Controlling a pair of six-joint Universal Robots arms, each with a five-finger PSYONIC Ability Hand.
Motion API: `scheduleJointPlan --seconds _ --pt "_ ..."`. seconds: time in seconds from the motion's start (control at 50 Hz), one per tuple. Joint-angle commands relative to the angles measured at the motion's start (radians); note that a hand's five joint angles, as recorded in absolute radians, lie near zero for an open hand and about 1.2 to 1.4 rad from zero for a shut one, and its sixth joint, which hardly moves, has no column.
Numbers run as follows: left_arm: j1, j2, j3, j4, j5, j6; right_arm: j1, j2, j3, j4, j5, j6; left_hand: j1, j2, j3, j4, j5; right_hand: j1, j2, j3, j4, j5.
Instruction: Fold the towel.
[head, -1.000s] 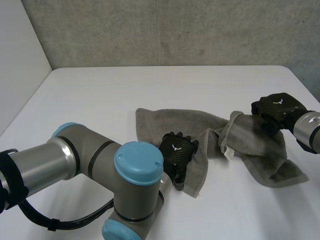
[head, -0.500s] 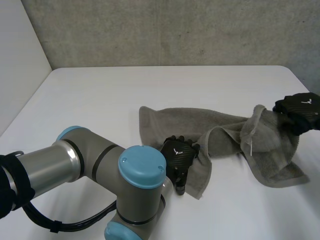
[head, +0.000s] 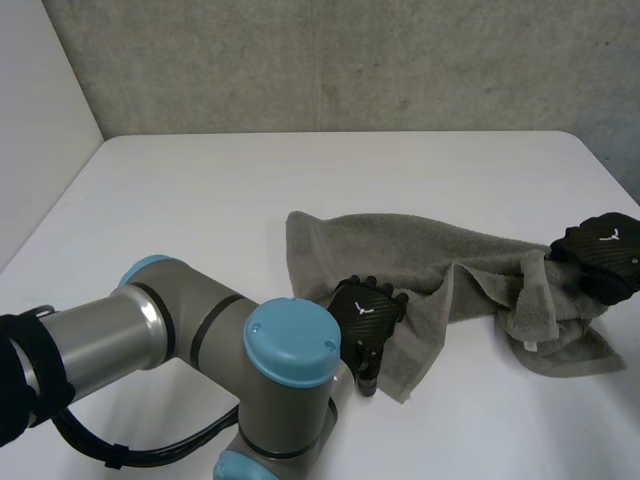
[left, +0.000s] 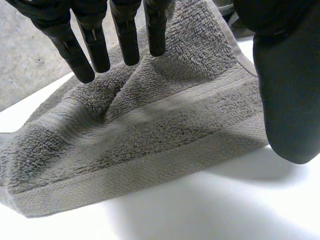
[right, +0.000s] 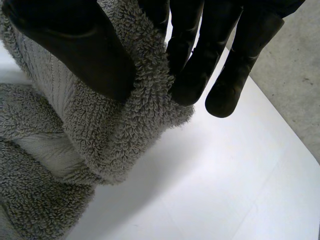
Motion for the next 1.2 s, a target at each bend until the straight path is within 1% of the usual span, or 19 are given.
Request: scheduleJointPlan --seconds 0.02,0.1,0.16,0.2,0.22,0.26,0.28,0.3,0.6,0.78,1.2 --pt "-0.013 -0.014 0.008 0.002 0.003 0.0 -0.001 0.001 0.017 -0.002 -0.003 0.009 -0.068 -0.054 -0.051 -0.082 -0.202 0.069 0.087 0.054 0.053 0.073" --pt "-0.019 -0.026 0.021 0.002 0.006 0.0 -0.001 0.001 0.025 -0.002 -0.005 0.01 -0.056 -0.042 -0.039 -0.07 -0.191 0.069 0.087 0.054 0.053 0.073" --pt "-0.022 -0.045 0.038 0.002 0.024 0.002 0.001 0.001 0.032 -0.002 -0.005 0.01 0.011 0.025 0.028 -0.003 -0.123 0.069 0.087 0.054 0.053 0.073" --pt "-0.022 -0.063 0.054 -0.003 0.067 0.011 0.001 0.001 0.042 -0.004 -0.005 0.01 0.052 0.067 0.069 0.038 -0.082 0.069 0.087 0.054 0.053 0.073" --pt "-0.022 -0.063 0.054 -0.003 0.067 0.011 0.001 0.001 0.042 -0.004 -0.005 0.01 0.052 0.067 0.069 0.039 -0.082 0.069 0.087 0.054 0.053 0.073" --pt "-0.024 -0.075 0.064 -0.001 0.105 0.019 0.001 0.002 0.051 -0.004 -0.006 0.01 0.058 0.072 0.075 0.044 -0.076 0.069 0.087 0.054 0.053 0.073" --pt "-0.024 -0.075 0.064 -0.001 0.105 0.019 0.001 0.002 0.051 -0.004 -0.006 0.01 0.058 0.072 0.075 0.044 -0.076 0.069 0.087 0.054 0.053 0.073" --pt "-0.024 -0.08 0.069 -0.001 0.114 0.02 0.001 0.001 0.057 -0.004 -0.006 0.01 0.096 0.11 0.113 0.082 -0.038 0.069 0.087 0.054 0.053 0.073" --pt "-0.025 -0.084 0.097 -0.006 0.118 0.017 0.002 0.025 0.072 -0.007 -0.006 0.009 0.211 0.225 0.228 0.197 0.076 0.069 0.087 0.054 0.053 0.073" --pt "-0.024 -0.04 0.106 -0.006 0.118 0.013 0.004 0.028 0.071 -0.01 -0.006 0.009 0.211 0.225 0.228 0.197 0.076 0.069 0.087 0.054 0.053 0.073" --pt "-0.025 -0.057 0.09 -0.047 0.124 0.014 0.005 0.053 0.072 -0.011 -0.006 0.001 0.19 0.205 0.207 0.177 0.056 0.069 0.087 0.054 0.053 0.073"
